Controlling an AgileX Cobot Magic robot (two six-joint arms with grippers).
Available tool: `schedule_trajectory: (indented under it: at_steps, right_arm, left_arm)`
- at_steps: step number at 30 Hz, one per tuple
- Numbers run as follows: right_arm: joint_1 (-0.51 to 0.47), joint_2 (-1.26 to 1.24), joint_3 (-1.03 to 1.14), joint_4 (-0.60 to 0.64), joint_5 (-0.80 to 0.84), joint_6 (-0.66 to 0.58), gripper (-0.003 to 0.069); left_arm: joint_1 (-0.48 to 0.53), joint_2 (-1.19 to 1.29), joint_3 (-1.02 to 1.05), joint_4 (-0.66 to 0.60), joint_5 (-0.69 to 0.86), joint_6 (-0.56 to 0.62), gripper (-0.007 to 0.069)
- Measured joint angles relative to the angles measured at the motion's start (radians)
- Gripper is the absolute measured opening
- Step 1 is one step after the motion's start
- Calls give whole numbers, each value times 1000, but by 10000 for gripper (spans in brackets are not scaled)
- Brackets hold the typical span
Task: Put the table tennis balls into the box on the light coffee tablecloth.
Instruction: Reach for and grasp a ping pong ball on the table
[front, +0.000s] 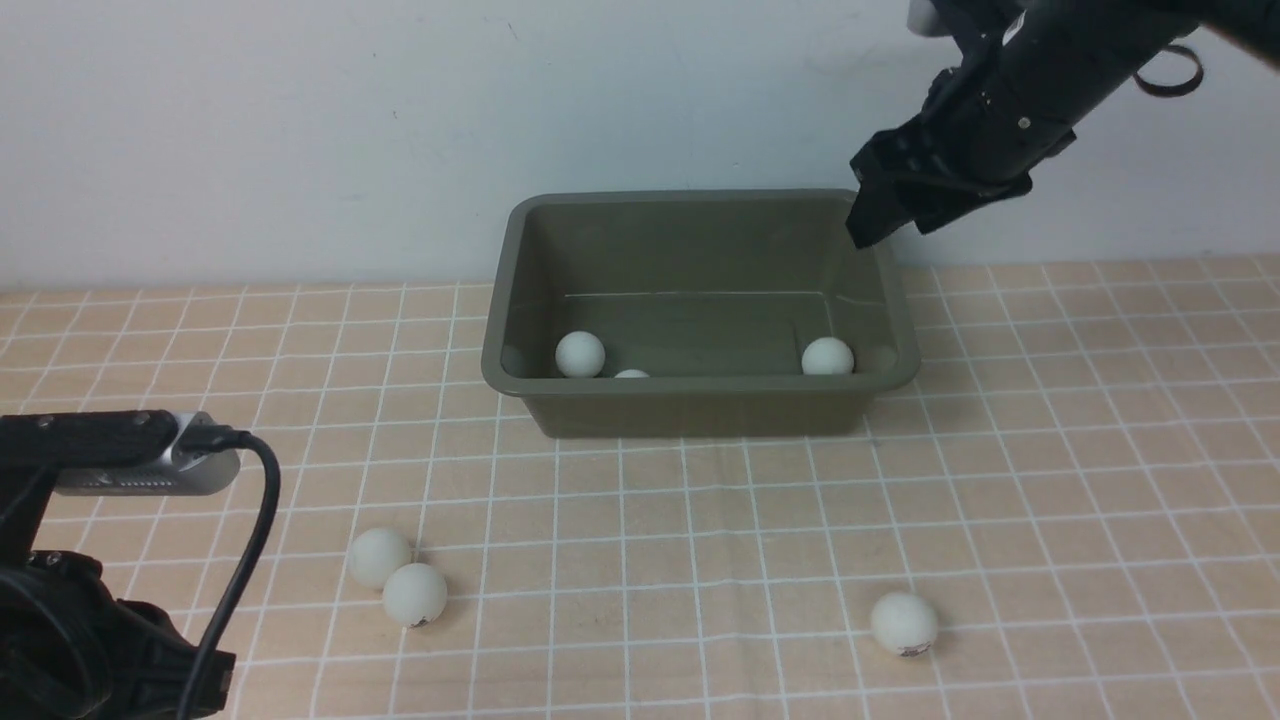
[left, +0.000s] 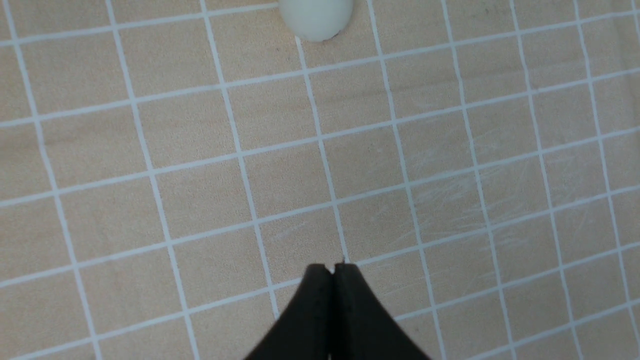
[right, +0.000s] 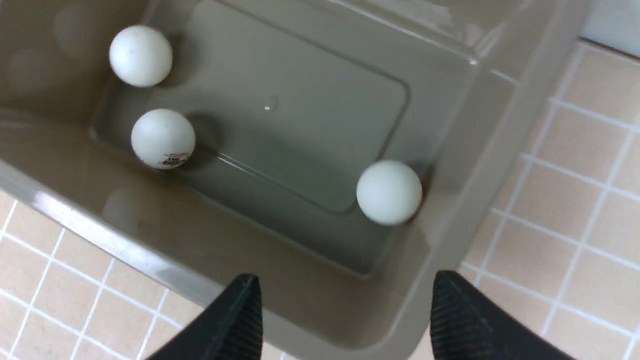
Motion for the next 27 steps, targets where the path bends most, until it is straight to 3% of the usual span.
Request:
schedule_trajectory:
  at_steps: [8,18,22,27]
  right_arm:
    - [15,-150,253,-20,4,45,414]
    - [182,-453,701,-29,-82,38,414]
    - [295,-465,773,-141,-161,119,414]
    - [341,-417,788,-306,-181,253,414]
  left_arm:
    - [0,0,0,0,0,0,-69]
    - [0,0,0,0,0,0,-69]
    - [0,0,0,0,0,0,-69]
    - [0,0,0,0,0,0,-69]
